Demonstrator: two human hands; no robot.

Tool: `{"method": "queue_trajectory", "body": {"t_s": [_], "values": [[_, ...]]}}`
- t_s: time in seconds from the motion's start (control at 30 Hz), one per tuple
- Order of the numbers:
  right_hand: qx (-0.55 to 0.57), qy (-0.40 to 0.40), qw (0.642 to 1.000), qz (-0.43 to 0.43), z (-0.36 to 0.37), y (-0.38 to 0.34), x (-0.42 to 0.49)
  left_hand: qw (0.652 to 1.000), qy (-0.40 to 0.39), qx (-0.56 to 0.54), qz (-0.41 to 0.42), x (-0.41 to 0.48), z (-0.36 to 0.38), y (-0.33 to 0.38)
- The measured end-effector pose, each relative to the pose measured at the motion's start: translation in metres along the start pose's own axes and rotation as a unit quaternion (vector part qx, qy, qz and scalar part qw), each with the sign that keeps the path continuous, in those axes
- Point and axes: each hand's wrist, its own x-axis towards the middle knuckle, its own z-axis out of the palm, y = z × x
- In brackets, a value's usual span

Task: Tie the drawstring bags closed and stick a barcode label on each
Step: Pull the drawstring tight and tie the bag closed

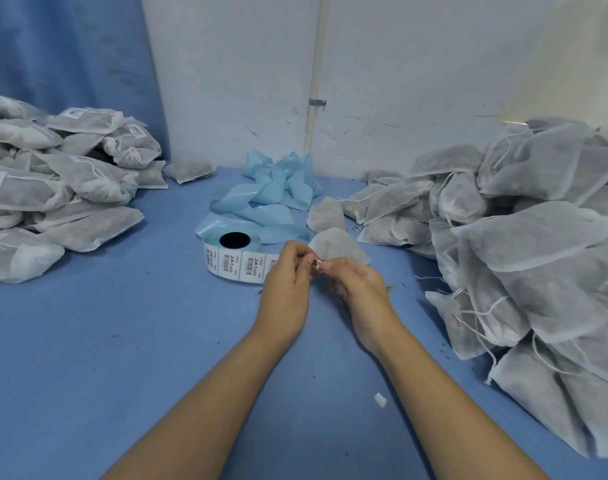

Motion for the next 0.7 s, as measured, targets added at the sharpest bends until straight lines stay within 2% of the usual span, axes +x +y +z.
{"method": "queue_trajectory", "body": {"t_s": [0.17,0.37,0.7], "values": [[0.074,-0.051,0.996,0.007,-0.003,-0.006,0.0,1.0,-0.006,0.014,0.016,0.0,0.001,0.003],[0.129,-0.007,0.991,0.023,-0.005,-0.007,0.002,1.0,-0.017,0.007,0.012,-0.003,0.0,0.005],[0.237,0.018,0.97,0.04,-0.011,-0.008,0.004,0.999,-0.025,0.019,-0.012,-0.001,0.0,0.007]]}}
